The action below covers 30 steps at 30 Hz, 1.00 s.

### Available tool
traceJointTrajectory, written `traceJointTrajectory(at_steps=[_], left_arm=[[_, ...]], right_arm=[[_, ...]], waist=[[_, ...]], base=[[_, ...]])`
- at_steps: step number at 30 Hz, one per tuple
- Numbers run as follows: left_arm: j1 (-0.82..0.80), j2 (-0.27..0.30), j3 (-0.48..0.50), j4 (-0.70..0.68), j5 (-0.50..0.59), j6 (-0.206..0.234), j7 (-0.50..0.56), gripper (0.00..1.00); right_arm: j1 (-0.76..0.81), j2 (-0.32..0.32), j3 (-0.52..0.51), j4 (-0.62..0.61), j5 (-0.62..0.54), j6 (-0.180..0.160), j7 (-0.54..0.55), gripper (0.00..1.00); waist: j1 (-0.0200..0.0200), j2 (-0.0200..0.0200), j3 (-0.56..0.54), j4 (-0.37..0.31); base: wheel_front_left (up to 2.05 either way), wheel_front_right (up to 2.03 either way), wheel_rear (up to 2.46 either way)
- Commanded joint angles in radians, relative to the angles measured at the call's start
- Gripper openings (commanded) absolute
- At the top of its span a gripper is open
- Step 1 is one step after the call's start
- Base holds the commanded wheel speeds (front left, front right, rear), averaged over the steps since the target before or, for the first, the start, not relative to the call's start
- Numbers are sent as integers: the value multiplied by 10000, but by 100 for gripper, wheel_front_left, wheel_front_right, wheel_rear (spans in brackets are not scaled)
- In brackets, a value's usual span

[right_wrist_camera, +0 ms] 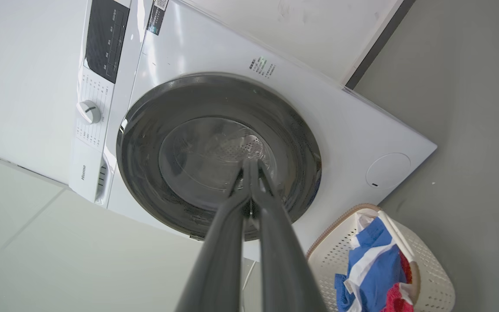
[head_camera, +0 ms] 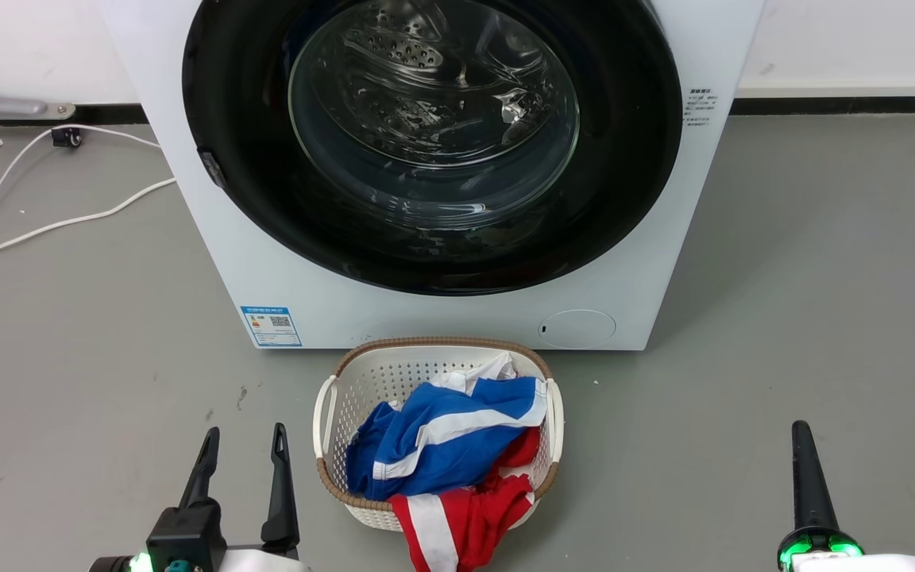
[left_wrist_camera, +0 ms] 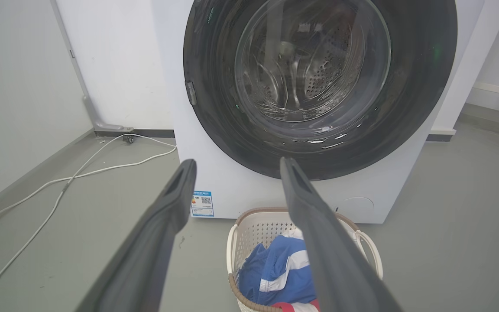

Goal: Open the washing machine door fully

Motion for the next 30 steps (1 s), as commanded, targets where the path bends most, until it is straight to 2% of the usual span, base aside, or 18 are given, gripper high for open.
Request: traceJointTrajectory(at_steps=[1, 5, 8, 11, 14, 20, 30], left_arm=[[13, -5, -11, 14, -11, 20, -28, 100], [33, -3, -7, 19, -87, 46, -28, 100], [59, -5, 5, 11, -105, 78, -28, 100], [76, -4, 3, -1, -128, 81, -28, 100], [68, -4, 1, -12, -126, 84, -28, 100], [62, -4, 1, -23, -102, 125, -28, 100], [99, -5, 38, -64, 41, 191, -28, 100]], right_arm=[[-43, -19, 113, -50, 676, 1, -24, 0], [24, -16, 689, -249, 3201, 1, 87, 0], [84, -30, 529, -643, 5071, 2, 707, 0], [202, -22, 188, -970, 6385, 1, 1623, 0], [325, -20, -106, -1148, 7141, 2, 2457, 0], [523, -20, -342, -1115, 7434, 2, 3327, 0], [529, -20, -306, -970, 7211, 2, 3433, 0]], waist=[[0, -1, -6, 13], [0, -1, -16, 27], [0, -1, -16, 4], [0, -1, -13, -4], [0, -1, -8, 6], [0, -1, -9, 38], [0, -1, 8, 31]], base=[[0, 0, 0], [0, 0, 0], [0, 0, 0], [0, 0, 0], [0, 0, 0], [0, 0, 0], [0, 0, 0]])
